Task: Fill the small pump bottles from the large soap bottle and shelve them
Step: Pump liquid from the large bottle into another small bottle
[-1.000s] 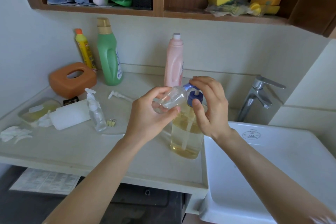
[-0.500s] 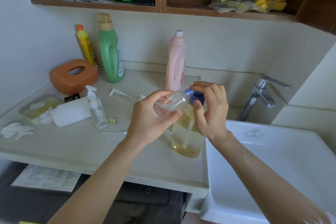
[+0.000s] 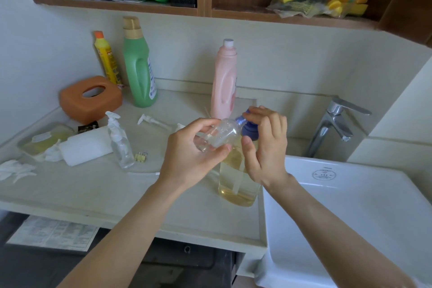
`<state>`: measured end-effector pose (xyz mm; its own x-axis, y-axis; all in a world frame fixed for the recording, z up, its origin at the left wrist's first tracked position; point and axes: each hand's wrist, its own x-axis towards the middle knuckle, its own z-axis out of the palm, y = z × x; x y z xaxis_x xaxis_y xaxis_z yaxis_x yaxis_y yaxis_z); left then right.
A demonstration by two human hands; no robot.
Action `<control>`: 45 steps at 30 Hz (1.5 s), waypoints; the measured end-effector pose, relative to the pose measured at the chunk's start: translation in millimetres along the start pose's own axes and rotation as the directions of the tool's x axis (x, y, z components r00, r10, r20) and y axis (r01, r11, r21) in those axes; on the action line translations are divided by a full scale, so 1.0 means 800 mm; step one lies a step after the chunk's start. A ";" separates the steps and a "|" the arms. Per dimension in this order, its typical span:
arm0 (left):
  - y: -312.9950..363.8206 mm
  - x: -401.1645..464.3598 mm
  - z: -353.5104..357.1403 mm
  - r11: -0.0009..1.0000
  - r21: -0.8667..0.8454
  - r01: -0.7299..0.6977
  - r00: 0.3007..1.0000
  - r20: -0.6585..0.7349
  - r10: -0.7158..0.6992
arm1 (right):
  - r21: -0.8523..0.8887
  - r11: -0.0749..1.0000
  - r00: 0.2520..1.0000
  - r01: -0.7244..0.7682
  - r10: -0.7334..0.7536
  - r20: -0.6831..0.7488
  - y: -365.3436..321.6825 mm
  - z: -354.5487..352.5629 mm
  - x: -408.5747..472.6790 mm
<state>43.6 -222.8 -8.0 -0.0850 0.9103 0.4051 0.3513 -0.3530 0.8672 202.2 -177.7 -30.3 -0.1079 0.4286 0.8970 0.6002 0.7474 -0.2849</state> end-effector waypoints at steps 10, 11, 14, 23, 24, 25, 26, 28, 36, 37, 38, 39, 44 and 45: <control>0.002 0.000 0.000 1.000 -0.013 0.003 1.000 0.011 -0.003 | 0.007 0.999 0.998 -0.044 0.043 0.046 -0.008 -0.012 0.015; 0.005 0.000 0.000 1.000 -0.024 -0.005 1.000 0.005 0.006 | 0.011 0.999 0.997 -0.049 0.048 0.053 -0.008 -0.017 0.021; 0.010 0.002 -0.002 0.999 -0.040 -0.030 1.000 0.001 0.030 | 0.029 0.999 0.997 -0.046 0.044 0.068 -0.006 -0.026 0.035; -0.003 0.002 0.006 0.997 -0.070 0.013 1.000 0.002 -0.013 | 0.069 0.998 0.999 -0.015 0.018 -0.040 -0.005 -0.002 0.008; -0.006 0.002 0.006 0.998 -0.065 0.025 1.000 0.002 -0.025 | 0.048 0.999 0.999 -0.026 0.028 -0.031 -0.003 0.000 0.007; -0.009 0.003 0.006 0.998 -0.054 0.034 0.999 0.003 -0.034 | 0.035 0.998 0.999 -0.046 0.047 -0.025 -0.003 0.001 0.007; -0.011 0.005 0.006 0.998 -0.040 0.038 0.999 0.004 -0.038 | 0.030 0.997 0.997 -0.072 0.072 -0.020 -0.003 0.000 0.008; -0.014 0.006 0.005 0.999 -0.017 0.043 0.999 0.013 -0.043 | 0.036 0.992 0.992 -0.124 0.125 -0.014 -0.005 -0.001 0.007; 0.000 0.005 0.000 0.999 -0.052 -0.009 1.000 0.011 0.009 | 0.027 0.993 0.991 -0.113 0.111 0.071 -0.019 -0.030 0.035; 0.001 0.005 -0.001 0.998 -0.058 -0.017 1.000 0.009 0.018 | 0.028 0.994 0.992 -0.108 0.105 0.073 -0.020 -0.034 0.040; 0.000 0.005 -0.001 0.998 -0.060 -0.019 1.000 0.012 0.020 | 0.030 0.994 0.992 -0.106 0.104 0.078 -0.020 -0.035 0.042; 0.000 0.005 -0.001 0.998 -0.064 -0.024 1.000 0.015 0.025 | 0.029 0.994 0.992 -0.103 0.100 0.081 -0.020 -0.035 0.044; -0.004 0.003 0.001 0.995 -0.098 -0.034 0.999 0.008 0.035 | 0.075 0.994 0.996 -0.076 0.073 0.049 -0.016 -0.023 0.025; -0.005 0.002 0.003 0.992 -0.120 -0.035 0.999 0.016 0.037 | 0.097 0.994 0.998 -0.059 0.057 0.023 -0.015 -0.019 0.020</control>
<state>44.3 -219.3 -11.3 -0.0566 0.8999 0.4324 0.2399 -0.4081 0.8808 205.2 -187.6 -7.3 -0.0914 0.4821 0.8713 0.5256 0.7665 -0.3690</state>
